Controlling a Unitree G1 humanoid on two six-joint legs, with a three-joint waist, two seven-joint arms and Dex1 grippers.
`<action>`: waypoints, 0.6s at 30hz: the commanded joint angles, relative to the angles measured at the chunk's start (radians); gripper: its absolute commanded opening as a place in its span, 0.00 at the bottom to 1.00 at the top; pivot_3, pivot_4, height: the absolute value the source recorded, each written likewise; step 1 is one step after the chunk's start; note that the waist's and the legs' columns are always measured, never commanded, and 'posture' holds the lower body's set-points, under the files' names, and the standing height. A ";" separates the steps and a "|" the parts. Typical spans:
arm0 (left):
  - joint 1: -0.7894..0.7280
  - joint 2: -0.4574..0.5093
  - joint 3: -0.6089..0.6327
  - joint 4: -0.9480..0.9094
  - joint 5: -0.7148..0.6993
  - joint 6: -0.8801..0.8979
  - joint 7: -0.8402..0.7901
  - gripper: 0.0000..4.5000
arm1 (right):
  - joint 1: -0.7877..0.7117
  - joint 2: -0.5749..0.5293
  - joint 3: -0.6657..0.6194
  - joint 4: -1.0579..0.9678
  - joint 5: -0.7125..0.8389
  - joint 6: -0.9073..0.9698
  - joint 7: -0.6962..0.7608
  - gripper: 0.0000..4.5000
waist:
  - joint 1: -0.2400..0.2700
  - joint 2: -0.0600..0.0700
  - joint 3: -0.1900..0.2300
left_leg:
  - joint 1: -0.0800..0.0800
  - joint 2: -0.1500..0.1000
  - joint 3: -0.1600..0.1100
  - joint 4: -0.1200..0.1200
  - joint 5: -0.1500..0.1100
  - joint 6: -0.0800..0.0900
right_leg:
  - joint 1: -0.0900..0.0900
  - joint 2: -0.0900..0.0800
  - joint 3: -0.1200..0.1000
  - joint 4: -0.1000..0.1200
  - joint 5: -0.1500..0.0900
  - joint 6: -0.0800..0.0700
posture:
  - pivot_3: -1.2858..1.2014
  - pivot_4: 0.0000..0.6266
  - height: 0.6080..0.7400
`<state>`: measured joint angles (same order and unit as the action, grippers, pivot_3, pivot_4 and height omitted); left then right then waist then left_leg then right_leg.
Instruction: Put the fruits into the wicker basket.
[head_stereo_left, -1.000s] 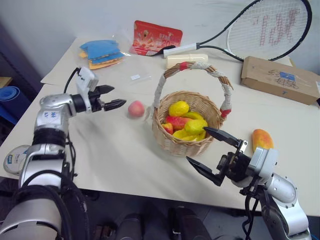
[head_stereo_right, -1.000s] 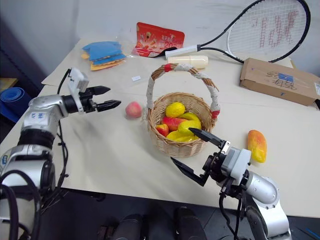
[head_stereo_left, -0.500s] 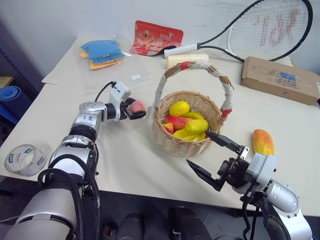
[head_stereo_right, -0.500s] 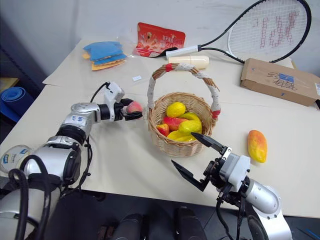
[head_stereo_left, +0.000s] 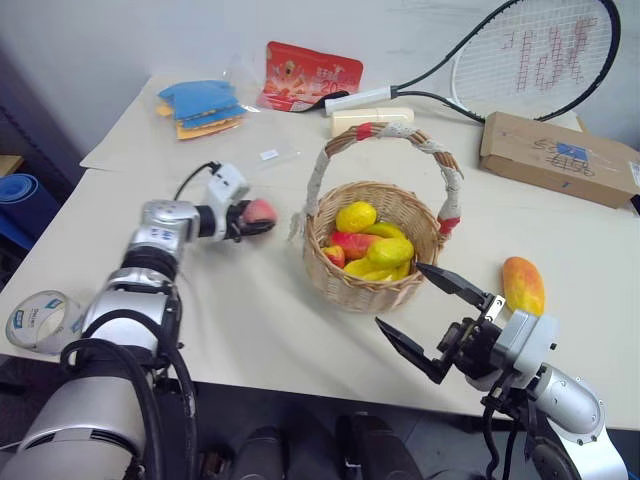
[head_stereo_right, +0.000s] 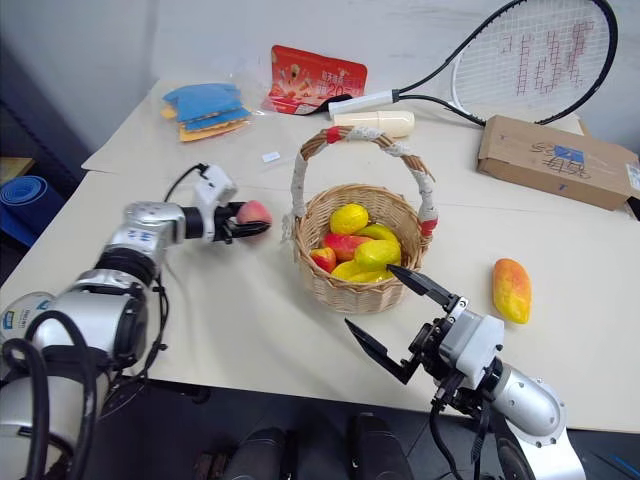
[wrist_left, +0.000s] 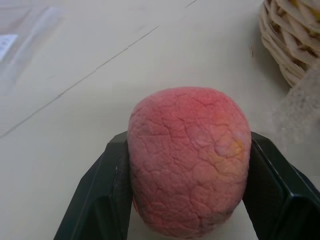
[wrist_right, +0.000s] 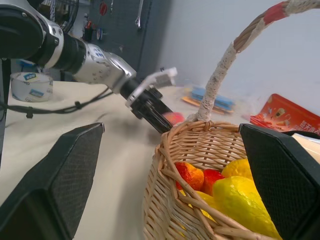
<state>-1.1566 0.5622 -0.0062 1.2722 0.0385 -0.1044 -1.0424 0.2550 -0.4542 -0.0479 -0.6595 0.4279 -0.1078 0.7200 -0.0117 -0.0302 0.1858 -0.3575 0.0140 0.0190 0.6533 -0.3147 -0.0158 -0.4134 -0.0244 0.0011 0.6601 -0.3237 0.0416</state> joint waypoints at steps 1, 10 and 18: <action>0.016 0.078 0.059 -0.181 -0.133 0.089 -0.311 0.56 | 0.017 0.006 -0.064 -0.026 0.028 -0.036 -0.020 1.00 | 0.004 0.000 0.000 | 0.000 0.000 0.000 0.000 0.000 0.000 | 0.000 0.000 0.000 0.000 0.000 0.000 | 0.52 0.24 1.00; 0.282 0.022 0.020 -1.185 -0.500 0.722 -0.321 0.56 | 0.103 -0.003 -0.188 0.093 0.053 -0.100 0.033 1.00 | 0.025 0.001 0.000 | -0.001 -0.001 -0.007 0.004 -0.001 0.002 | 0.005 -0.002 0.001 -0.001 0.000 0.000 | 0.52 0.24 1.00; 0.316 -0.281 -0.106 -1.273 -0.338 0.686 0.144 0.56 | 0.119 0.012 -0.186 0.159 0.056 -0.159 0.075 1.00 | 0.003 0.001 0.000 | -0.001 -0.001 -0.005 0.009 -0.002 0.003 | 0.006 0.001 0.005 0.001 0.000 0.003 | 0.52 0.24 1.00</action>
<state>-0.8374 0.2867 -0.1122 0.0117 -0.3341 0.6083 -0.9744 0.3704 -0.4491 -0.2145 -0.4960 0.4644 -0.2353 0.7891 -0.0086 -0.0290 0.1856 -0.3581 0.0130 0.0144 0.6619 -0.3163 -0.0129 -0.4081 -0.0225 0.0064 0.6616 -0.3242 0.0443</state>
